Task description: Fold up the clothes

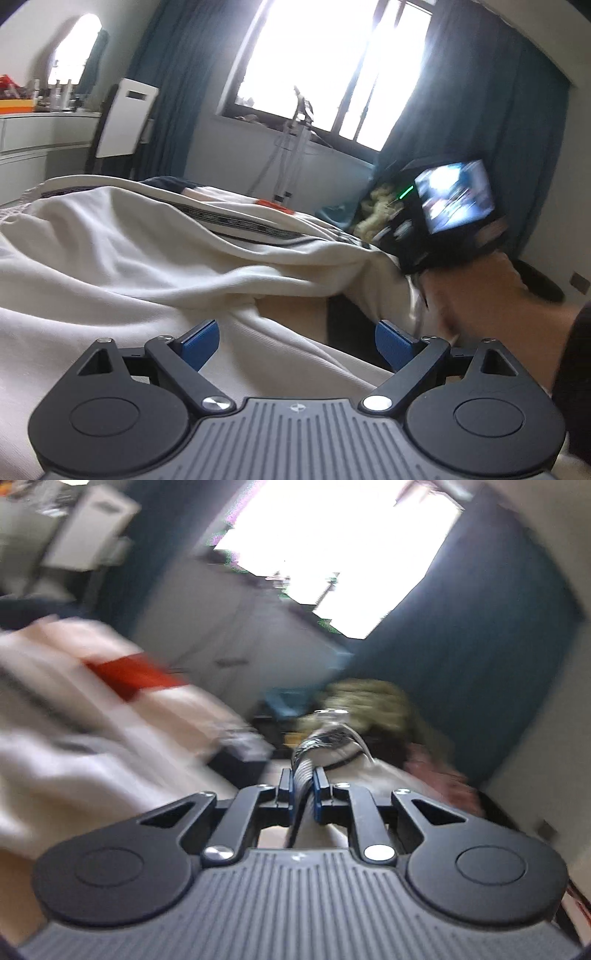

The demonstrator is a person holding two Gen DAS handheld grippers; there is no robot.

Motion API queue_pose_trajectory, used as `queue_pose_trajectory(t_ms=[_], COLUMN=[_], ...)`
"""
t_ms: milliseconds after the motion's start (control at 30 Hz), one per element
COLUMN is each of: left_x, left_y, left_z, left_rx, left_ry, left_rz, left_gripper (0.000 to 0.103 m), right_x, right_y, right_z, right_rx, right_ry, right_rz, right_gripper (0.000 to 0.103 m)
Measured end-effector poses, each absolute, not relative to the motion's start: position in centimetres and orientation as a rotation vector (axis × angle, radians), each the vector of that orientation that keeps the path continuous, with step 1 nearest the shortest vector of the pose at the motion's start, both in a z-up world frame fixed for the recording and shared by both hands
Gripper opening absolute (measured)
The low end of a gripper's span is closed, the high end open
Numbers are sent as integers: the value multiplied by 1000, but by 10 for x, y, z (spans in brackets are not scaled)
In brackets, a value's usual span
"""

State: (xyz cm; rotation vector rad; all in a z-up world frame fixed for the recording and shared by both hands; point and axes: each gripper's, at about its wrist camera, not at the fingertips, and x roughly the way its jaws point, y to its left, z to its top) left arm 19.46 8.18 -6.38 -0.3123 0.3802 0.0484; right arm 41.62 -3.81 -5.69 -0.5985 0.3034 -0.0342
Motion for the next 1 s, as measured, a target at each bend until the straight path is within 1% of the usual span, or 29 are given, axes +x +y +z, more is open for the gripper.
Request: queue_pose_trajectory(t_ms=[100,167,200,233,267,300,333,500,567,667,700,733,767,833,933,1000], left_x=[198,202,204,206,207,207,208,202,201,200,200,202,203,206,209,209], left_y=[91,96,98,99,98,96,95,89,86,83,83,83,83,83,79,77], left_z=[-68,-71,-73,-75,-76,-76,-76,-74,-74,-75,-75,-76,-77,-79,-81,-82], left_rx=[-323,-352,-366,-375,-377,-378,-376,-361,-347,-321,-311,-314,-317,-322,-318,-307], left_ry=[366,388,399,414,421,429,433,419,413,408,405,409,413,421,438,440], left_rz=[103,122,132,133,131,128,123,110,110,109,108,109,110,112,91,76], left_gripper=[93,93,93,93,93,93,93,93,93,93,93,93,93,93,93,93], right_x=[413,409,407,403,397,391,385,374,392,413,420,425,425,425,414,404], right_y=[-10,-7,-13,-20,-33,-45,-56,-102,-103,-95,-91,-90,-99,-117,-163,-208], right_z=[-87,-91,-88,-83,-76,-68,-62,-45,-49,-58,-61,-62,-55,-40,-10,9], right_rx=[-568,-533,-490,-442,-378,-314,-258,-103,-101,-209,-257,-278,-221,-113,3,94], right_ry=[350,363,367,370,370,369,366,330,412,496,520,537,537,527,445,396], right_rz=[71,114,142,172,209,245,266,172,194,185,177,171,170,159,50,-64], right_gripper=[16,26,36,48,56,72,76,76,77,72,54,31,28,14,9,8])
